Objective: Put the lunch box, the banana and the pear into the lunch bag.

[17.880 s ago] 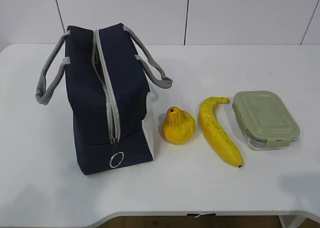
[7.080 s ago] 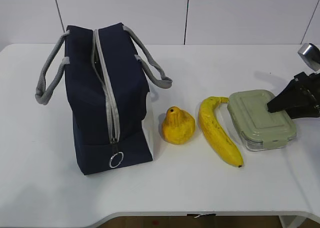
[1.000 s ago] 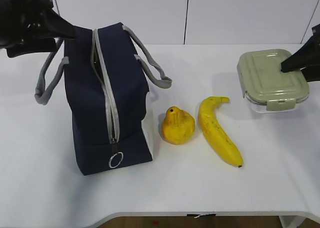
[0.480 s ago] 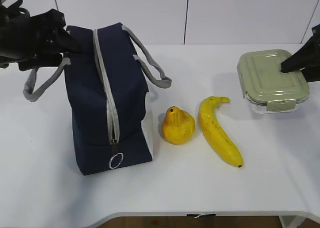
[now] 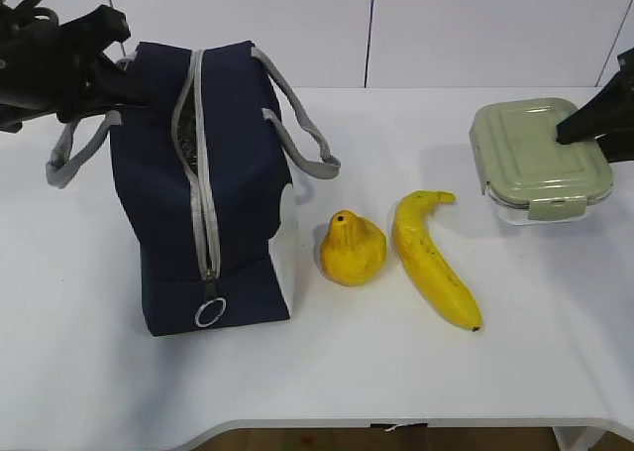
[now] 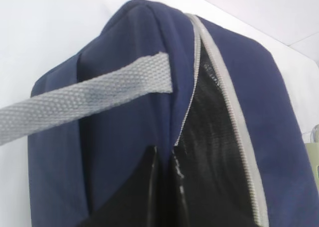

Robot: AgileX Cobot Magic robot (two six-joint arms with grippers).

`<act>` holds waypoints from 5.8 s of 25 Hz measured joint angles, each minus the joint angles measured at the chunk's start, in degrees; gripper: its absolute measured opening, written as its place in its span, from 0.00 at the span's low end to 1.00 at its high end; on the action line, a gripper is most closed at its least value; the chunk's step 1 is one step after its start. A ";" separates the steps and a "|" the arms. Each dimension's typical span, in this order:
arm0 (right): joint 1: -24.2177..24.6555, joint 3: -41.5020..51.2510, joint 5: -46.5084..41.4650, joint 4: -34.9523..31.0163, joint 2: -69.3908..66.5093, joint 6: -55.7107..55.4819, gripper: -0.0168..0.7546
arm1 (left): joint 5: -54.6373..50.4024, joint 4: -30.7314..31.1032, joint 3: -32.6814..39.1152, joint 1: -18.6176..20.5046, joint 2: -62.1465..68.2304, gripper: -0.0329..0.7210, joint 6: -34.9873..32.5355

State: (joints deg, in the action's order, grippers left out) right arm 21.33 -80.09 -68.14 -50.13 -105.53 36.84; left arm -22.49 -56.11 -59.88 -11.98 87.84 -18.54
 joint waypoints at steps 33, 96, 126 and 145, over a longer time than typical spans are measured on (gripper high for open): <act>-13.02 -13.77 -1.14 -3.88 1.17 -16.54 0.51 | -3.67 14.64 -8.00 -3.12 0.23 0.04 11.31; -41.38 -20.53 17.63 -12.61 -13.05 -10.47 0.50 | -2.58 5.87 -10.27 -6.57 1.62 0.04 13.27; -43.24 -20.53 18.71 -19.28 -16.28 5.69 0.50 | -2.79 -9.00 -10.27 -6.57 4.64 0.04 2.16; -43.33 -20.53 19.44 -21.28 -16.28 6.33 0.59 | -2.79 -12.07 -10.40 -6.57 4.64 0.04 -1.07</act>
State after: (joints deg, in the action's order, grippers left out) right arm -21.99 -100.62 -48.70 -71.40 -121.82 43.17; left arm -25.28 -68.18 -70.28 -18.55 92.48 -19.61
